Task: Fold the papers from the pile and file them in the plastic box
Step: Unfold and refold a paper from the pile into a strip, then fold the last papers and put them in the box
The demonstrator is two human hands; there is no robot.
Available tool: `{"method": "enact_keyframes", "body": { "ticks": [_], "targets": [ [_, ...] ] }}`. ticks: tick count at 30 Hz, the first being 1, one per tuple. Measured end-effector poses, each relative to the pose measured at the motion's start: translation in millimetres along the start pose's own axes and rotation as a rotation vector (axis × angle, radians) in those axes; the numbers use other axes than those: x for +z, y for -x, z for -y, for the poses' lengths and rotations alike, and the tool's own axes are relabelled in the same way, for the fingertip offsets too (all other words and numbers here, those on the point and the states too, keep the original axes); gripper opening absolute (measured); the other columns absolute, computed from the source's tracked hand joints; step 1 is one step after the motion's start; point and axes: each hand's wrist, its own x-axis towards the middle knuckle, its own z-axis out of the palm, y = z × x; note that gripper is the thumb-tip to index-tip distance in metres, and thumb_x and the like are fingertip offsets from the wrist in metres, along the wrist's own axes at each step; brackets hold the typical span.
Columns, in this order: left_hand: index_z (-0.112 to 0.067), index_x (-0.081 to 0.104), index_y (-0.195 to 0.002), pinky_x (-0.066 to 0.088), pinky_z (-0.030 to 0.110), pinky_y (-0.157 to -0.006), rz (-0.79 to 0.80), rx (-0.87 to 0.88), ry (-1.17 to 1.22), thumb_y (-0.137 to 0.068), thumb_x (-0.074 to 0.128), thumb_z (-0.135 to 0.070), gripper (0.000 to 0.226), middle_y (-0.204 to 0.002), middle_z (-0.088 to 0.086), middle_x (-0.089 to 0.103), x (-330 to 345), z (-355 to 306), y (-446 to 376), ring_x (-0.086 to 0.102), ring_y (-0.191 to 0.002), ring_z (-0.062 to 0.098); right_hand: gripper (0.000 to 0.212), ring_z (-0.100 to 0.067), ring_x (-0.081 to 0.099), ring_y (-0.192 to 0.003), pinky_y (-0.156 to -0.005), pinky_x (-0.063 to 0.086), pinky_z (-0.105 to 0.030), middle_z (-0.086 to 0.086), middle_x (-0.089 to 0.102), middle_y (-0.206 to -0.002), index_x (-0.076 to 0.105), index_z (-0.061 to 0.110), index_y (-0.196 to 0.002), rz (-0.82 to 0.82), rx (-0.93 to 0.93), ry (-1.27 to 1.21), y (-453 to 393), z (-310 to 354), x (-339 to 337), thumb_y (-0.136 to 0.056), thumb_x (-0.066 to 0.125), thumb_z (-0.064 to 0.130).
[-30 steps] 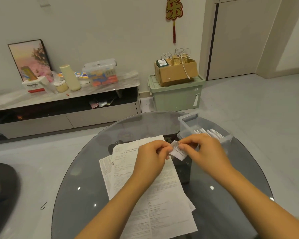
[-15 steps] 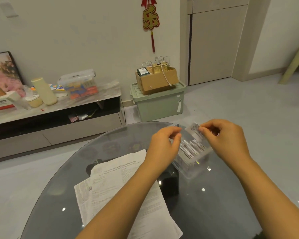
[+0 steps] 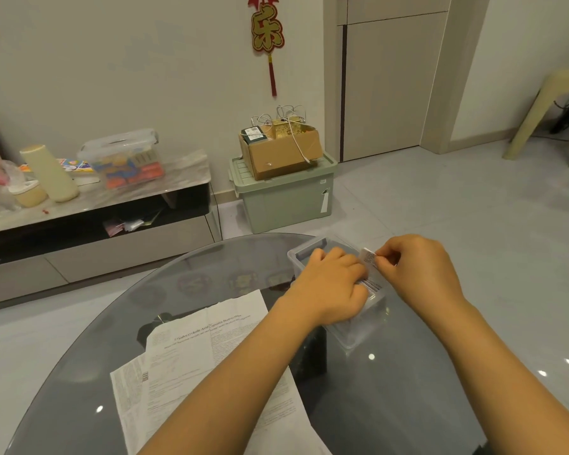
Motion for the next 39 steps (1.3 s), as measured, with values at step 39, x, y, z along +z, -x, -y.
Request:
{"method": "enact_keyframes", "body": {
  "ticks": [39],
  "targets": [
    [-0.029, 0.042, -0.138, 0.014, 0.033, -0.111, -0.16, -0.195, 0.108, -0.085, 0.021, -0.037, 0.058, -0.137, -0.004, 0.04, -12, -5, 75, 0.028, -0.129, 0.013, 0.018, -0.002, 0.048, -0.07, -0.068, 0.042, -0.02, 0.01, 0.051, -0.089, 0.067, 0.028, -0.103, 0.198, -0.234, -0.107, 26, 21, -2, -0.085, 0.063, 0.032]
  ]
}}
